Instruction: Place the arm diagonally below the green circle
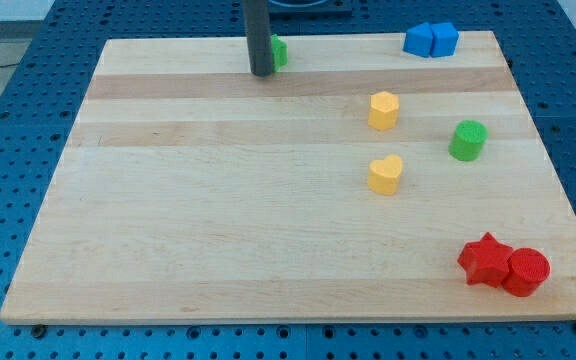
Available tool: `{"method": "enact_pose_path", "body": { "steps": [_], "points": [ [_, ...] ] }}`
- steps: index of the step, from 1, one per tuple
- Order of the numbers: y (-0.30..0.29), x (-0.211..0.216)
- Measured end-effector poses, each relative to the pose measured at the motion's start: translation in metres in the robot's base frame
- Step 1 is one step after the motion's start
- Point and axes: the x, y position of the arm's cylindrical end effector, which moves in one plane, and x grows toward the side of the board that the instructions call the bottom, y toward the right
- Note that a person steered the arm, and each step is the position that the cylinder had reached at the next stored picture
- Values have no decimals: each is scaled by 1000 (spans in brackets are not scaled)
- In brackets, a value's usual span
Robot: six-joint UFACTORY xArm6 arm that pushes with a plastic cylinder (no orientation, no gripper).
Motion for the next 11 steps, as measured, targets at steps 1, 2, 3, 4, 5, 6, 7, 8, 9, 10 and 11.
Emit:
{"method": "enact_pose_path", "body": {
  "steps": [1,2,3,4,5,6,7,8,9,10,11],
  "points": [
    [2,-1],
    [2,-7],
    [2,-9],
    [-2,20],
    [-2,63],
    [0,103],
    [19,138],
    [33,179],
    [57,220],
    [99,247],
    [174,255]
  ]
}}
